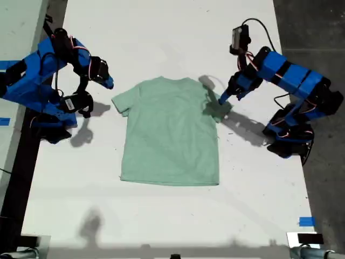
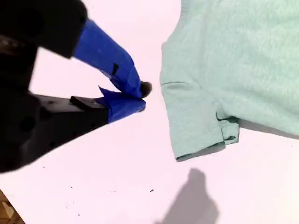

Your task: Fold tshirt

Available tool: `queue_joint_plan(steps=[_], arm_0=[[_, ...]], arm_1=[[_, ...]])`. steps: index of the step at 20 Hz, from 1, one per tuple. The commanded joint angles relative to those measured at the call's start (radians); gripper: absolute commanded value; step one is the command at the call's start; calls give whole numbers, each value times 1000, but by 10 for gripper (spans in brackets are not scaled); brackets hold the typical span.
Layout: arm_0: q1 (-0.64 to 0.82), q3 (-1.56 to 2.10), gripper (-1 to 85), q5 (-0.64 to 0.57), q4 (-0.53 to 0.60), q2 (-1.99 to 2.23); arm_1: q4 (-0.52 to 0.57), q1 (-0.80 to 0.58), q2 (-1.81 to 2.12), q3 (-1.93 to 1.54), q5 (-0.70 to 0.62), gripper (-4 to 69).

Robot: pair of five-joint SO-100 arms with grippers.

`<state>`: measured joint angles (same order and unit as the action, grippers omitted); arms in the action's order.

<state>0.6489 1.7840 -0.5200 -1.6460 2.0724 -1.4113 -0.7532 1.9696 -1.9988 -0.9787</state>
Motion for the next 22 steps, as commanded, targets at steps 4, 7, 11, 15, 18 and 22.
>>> queue_joint_plan(steps=[4,7,11,15,18,22], arm_0=[[18,-2,1,-9,46,-15],[18,2,1,-12,63,-38],[17,3,1,-12,67,-57],[23,6,1,-12,72,-64],[20,5,1,-12,77,-74],[6,5,1,-6,75,-77]], arm_1=[[282,-94,-40,-198,-63,291],[351,-130,-147,-212,-80,289],[390,-149,-331,-140,-81,283],[331,-152,-454,-23,-106,200],[318,-156,-465,-9,-106,6],[235,-109,-399,11,-40,-4]])
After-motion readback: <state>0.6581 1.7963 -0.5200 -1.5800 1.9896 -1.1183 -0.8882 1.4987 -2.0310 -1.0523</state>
